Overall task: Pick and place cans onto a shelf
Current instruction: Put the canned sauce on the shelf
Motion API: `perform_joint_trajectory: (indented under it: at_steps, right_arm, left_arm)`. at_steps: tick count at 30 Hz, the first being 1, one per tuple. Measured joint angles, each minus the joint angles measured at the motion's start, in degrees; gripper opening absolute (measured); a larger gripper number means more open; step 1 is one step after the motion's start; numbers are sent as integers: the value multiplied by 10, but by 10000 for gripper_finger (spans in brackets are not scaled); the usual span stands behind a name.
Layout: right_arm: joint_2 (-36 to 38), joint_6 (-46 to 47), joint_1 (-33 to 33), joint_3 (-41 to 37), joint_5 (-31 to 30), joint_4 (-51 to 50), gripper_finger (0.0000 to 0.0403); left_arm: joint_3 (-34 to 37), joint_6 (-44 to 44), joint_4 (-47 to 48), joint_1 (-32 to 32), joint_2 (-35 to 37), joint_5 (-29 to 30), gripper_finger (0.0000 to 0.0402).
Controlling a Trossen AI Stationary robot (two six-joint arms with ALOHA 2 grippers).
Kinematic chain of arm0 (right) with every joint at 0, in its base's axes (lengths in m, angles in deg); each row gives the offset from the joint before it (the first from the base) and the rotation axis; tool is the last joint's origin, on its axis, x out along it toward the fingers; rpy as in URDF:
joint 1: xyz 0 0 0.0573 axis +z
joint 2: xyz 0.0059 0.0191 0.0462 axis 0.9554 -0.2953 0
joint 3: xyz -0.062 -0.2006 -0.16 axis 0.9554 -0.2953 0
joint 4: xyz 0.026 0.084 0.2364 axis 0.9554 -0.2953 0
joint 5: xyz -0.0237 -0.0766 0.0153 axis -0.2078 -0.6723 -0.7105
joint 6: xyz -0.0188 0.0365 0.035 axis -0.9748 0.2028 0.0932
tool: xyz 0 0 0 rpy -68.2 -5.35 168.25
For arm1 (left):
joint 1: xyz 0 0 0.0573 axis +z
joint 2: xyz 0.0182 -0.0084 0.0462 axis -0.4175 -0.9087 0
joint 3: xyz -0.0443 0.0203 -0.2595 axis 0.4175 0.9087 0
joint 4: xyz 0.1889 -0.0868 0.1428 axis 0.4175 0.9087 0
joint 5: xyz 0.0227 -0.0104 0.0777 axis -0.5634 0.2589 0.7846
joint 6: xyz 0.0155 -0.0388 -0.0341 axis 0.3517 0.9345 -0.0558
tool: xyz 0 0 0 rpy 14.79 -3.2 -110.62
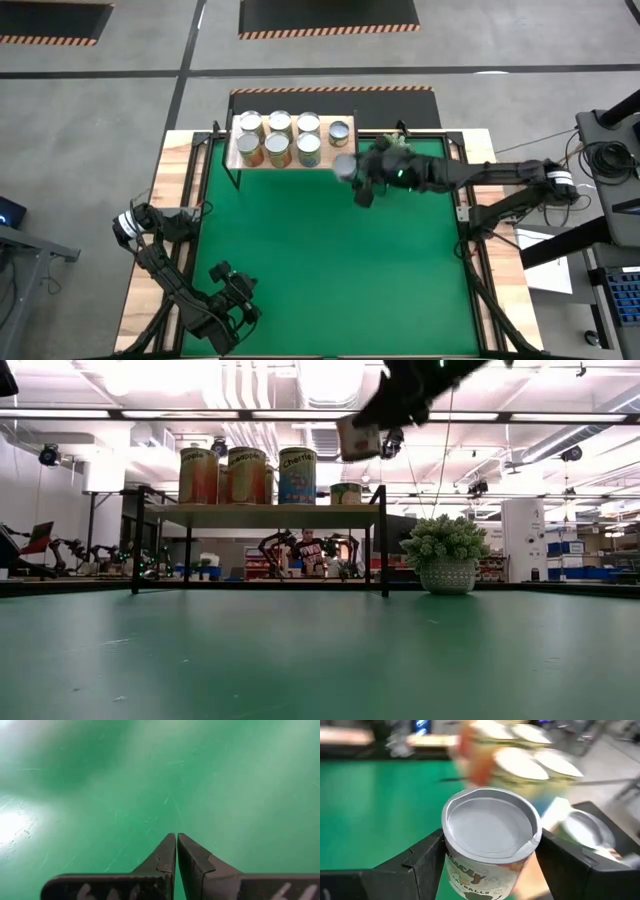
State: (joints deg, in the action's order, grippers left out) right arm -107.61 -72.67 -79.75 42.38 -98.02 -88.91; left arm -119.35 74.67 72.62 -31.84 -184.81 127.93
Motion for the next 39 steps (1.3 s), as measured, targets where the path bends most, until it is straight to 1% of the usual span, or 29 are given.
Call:
perform_joint_trajectory:
  at_steps: [2, 5, 7, 9, 12, 18, 24, 27, 30, 36, 39]
  right_arm:
    - [14, 8, -48, -34, 39, 46, 264]
    - [14, 30, -116, -71, 134, 116, 264]
    - [2, 48, -150, -89, 189, 164, 264]
    - [-13, 59, -169, -100, 219, 202, 264]
    - [-36, 62, -176, -106, 222, 233, 264]
    - [-70, 60, -175, -95, 216, 235, 264]
    - [-91, 58, -174, -91, 181, 234, 265]
    - [-94, 57, -174, -91, 180, 232, 267]
    - [-95, 59, -173, -91, 180, 229, 277]
    - [-94, 67, -173, -91, 180, 228, 311]
    - [-89, 69, -173, -91, 172, 222, 320]
  left_arm:
    - [0, 0, 1, 0, 0, 0, 0]
    - [0, 0, 2, 0, 0, 1, 0]
    - [0, 0, 2, 0, 0, 2, 0]
    - [0, 0, 3, 1, 0, 10, 0]
    - [0, 0, 4, 1, 0, 22, 0]
    - [0, 0, 4, 1, 0, 25, 0]
    - [0, 0, 5, 1, 0, 25, 0]
    - [0, 0, 5, 1, 0, 25, 0]
    - [0, 0, 6, 1, 0, 25, 0]
    - [0, 0, 6, 1, 0, 26, 0]
    - [0, 0, 6, 1, 0, 26, 0]
